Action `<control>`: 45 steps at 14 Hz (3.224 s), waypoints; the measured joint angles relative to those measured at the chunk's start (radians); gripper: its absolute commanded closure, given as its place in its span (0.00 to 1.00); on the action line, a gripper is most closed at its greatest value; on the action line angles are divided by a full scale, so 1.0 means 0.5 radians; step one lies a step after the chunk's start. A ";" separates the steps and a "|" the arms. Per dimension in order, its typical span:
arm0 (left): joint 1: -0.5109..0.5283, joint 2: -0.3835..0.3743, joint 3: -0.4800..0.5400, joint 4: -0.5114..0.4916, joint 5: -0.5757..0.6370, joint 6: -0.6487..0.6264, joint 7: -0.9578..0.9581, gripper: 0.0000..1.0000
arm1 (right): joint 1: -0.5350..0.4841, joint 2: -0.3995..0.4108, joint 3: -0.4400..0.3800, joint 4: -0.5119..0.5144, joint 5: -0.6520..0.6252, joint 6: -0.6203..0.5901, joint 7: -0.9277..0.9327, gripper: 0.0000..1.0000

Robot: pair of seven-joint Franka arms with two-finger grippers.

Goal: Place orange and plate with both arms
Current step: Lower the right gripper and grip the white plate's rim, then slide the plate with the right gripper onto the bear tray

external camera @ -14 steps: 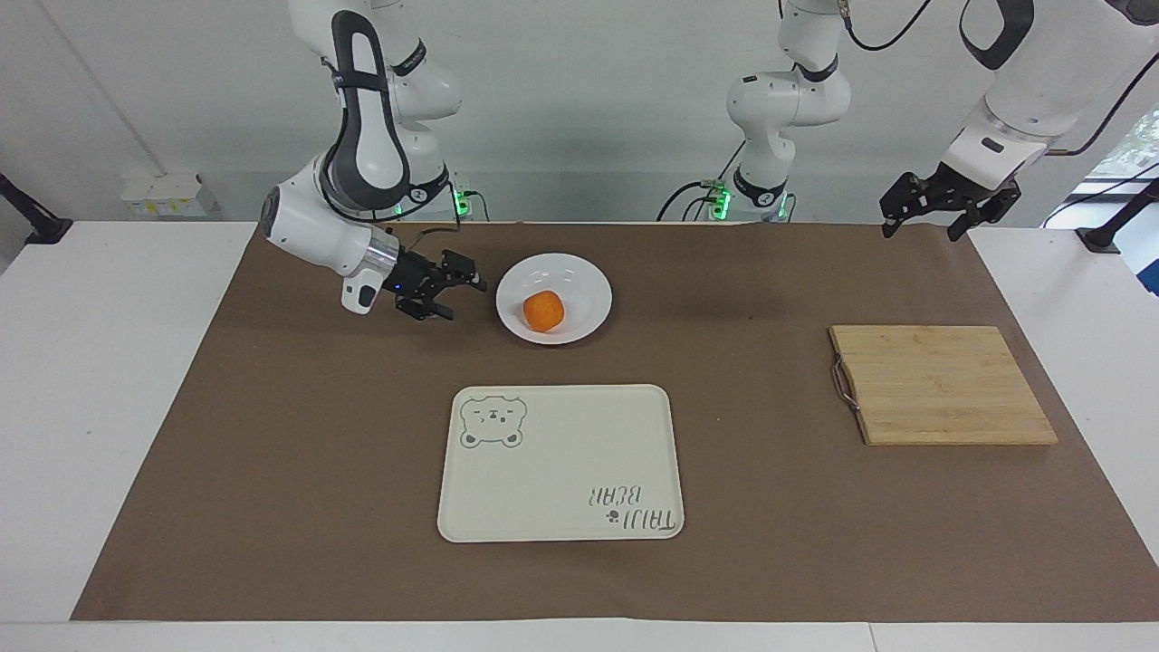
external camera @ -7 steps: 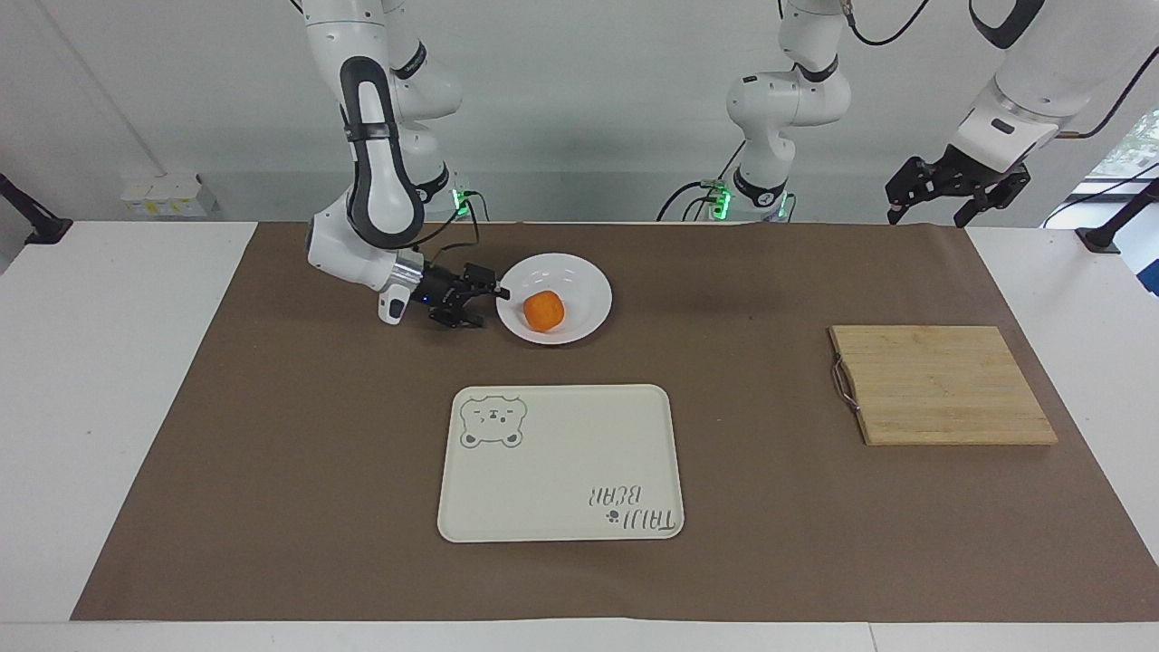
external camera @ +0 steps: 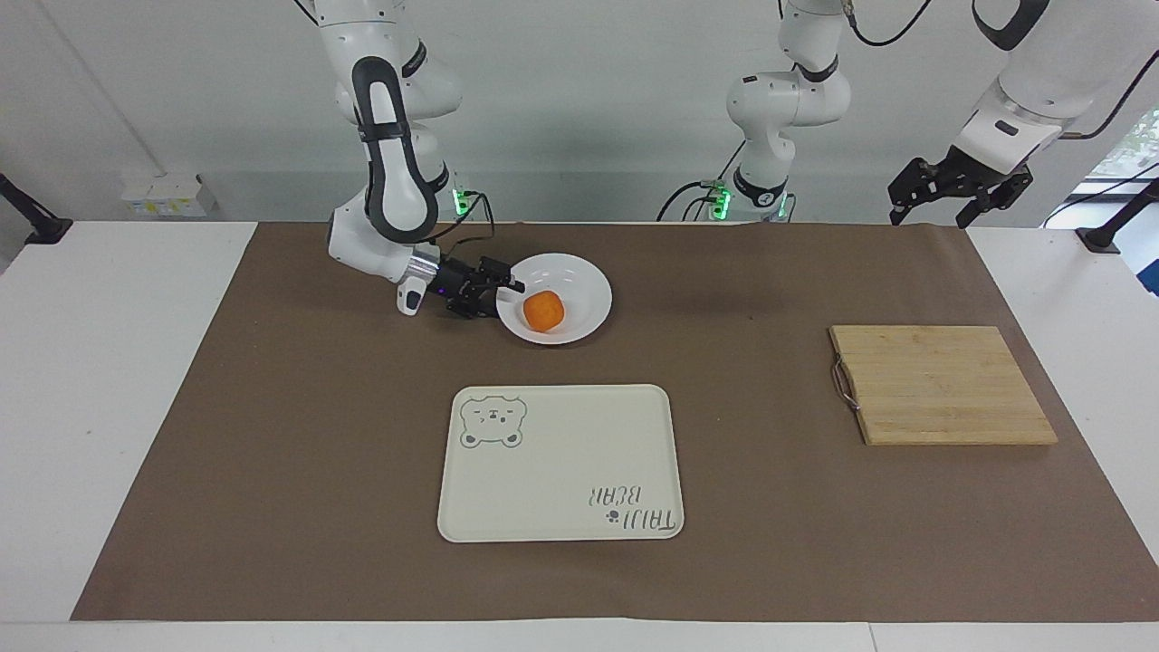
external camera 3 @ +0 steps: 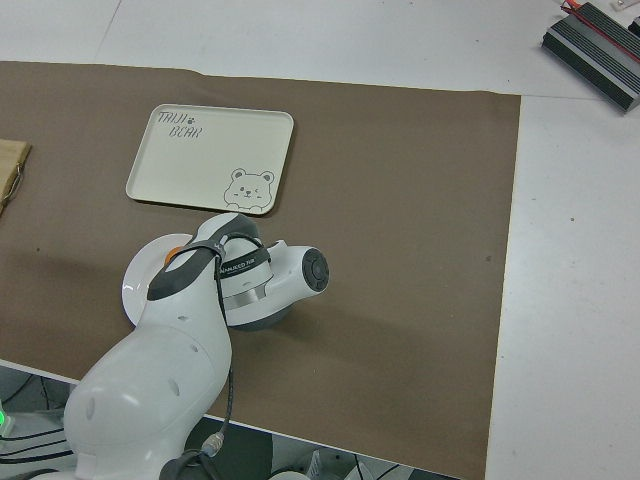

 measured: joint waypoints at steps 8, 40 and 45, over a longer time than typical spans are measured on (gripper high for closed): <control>0.000 0.000 0.000 0.000 0.000 -0.001 0.000 0.00 | -0.001 -0.007 -0.006 -0.025 0.014 0.051 0.001 1.00; 0.000 0.000 0.000 0.000 0.000 -0.002 0.000 0.00 | -0.154 0.767 -0.025 1.429 -0.029 -0.084 0.647 1.00; 0.000 0.000 0.000 0.000 0.000 -0.002 0.000 0.00 | -0.150 1.076 -0.021 1.757 -0.029 -0.083 0.784 1.00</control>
